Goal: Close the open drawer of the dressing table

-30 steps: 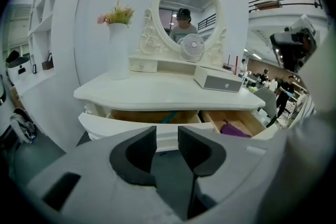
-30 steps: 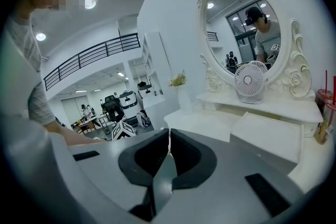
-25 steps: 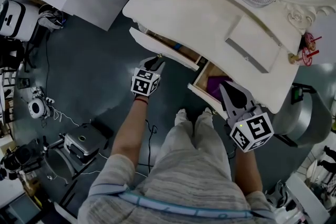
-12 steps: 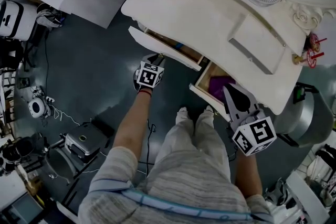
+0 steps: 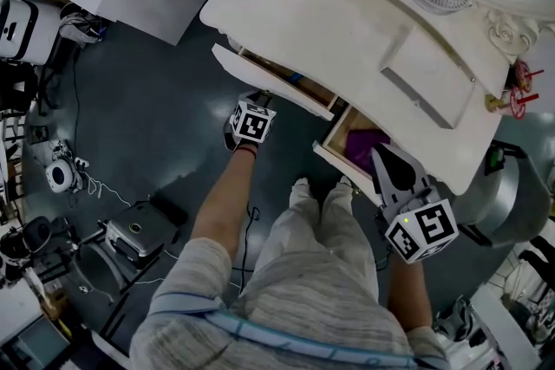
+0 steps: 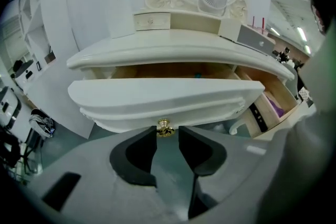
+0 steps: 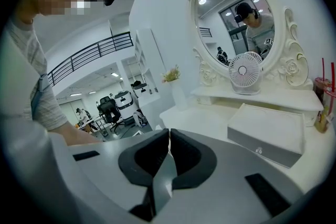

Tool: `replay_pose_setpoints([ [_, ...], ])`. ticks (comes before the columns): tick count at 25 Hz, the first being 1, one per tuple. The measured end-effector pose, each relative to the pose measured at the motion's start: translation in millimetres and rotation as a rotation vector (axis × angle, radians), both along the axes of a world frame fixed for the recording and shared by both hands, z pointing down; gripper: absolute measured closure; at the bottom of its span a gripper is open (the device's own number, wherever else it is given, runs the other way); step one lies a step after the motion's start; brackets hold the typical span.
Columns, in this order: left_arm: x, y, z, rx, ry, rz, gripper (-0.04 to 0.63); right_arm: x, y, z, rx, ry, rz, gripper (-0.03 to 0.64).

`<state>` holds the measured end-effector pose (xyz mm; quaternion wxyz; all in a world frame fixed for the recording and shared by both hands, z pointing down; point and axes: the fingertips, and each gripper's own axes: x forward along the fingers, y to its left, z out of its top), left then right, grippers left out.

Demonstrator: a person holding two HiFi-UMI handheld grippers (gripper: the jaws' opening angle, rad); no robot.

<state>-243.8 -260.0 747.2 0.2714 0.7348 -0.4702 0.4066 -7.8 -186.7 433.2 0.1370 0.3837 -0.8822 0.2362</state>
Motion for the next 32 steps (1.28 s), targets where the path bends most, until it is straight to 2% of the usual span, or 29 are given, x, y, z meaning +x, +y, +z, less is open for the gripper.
replay_pose_setpoints([
  [5, -1, -4, 2, 0.005, -0.046, 0.009, 0.473, 5, -2, 2, -0.004, -0.004, 0.010, 0.604],
  [32, 19, -50, 1, 0.048, -0.039, -0.021, 0.483, 33, -13, 15, -0.029, -0.006, 0.051, 0.604],
])
